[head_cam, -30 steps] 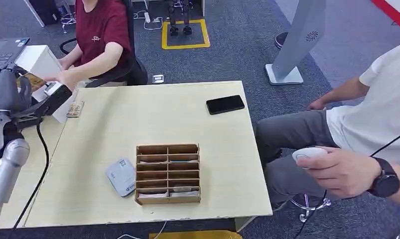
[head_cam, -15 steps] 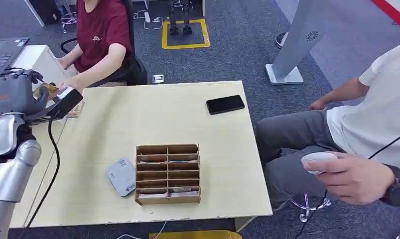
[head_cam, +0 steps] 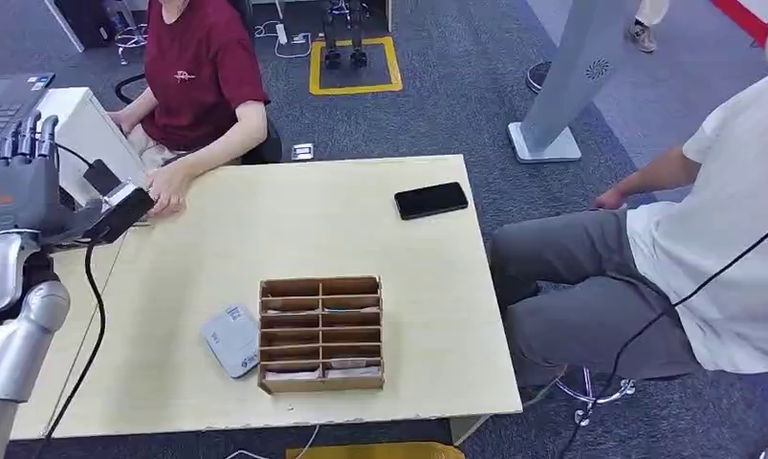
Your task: Pass the card to the sensor for recognition and then transmit it.
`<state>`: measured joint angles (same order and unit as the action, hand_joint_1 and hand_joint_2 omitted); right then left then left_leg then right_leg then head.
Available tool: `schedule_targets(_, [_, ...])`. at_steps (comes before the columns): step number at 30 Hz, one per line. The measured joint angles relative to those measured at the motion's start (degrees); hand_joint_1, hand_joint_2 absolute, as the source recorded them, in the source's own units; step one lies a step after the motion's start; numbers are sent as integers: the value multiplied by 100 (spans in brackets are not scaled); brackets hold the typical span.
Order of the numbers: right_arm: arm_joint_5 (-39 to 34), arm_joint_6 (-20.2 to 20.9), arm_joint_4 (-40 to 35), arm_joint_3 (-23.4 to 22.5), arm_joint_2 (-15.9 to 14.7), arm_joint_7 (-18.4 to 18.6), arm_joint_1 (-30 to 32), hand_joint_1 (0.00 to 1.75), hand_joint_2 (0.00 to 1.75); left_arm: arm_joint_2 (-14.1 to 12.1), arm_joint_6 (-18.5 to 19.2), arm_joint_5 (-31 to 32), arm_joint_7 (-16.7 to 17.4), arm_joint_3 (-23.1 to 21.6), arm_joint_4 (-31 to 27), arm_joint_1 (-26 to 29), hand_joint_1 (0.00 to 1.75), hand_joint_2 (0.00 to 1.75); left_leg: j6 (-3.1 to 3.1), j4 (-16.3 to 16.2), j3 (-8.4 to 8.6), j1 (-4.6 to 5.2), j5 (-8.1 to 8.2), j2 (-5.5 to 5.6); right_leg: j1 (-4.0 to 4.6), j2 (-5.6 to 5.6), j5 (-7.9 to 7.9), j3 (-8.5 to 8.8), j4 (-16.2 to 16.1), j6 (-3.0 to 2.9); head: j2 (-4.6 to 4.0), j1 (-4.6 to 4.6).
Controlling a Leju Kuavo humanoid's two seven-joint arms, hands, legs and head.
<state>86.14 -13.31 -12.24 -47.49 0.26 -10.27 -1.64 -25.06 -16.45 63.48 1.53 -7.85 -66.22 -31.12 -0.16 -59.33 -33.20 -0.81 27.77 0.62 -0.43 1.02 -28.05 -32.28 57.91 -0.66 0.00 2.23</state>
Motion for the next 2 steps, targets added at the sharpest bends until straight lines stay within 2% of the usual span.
schedule_targets(2, [-11, -53, 0, -7, 0, -24, 23, 0, 0, -215, -367, -200, -132, 215, -358, 561, 0, 175, -10, 9, 8, 2, 11, -19, -4, 26, -3, 2, 3, -2, 0, -2])
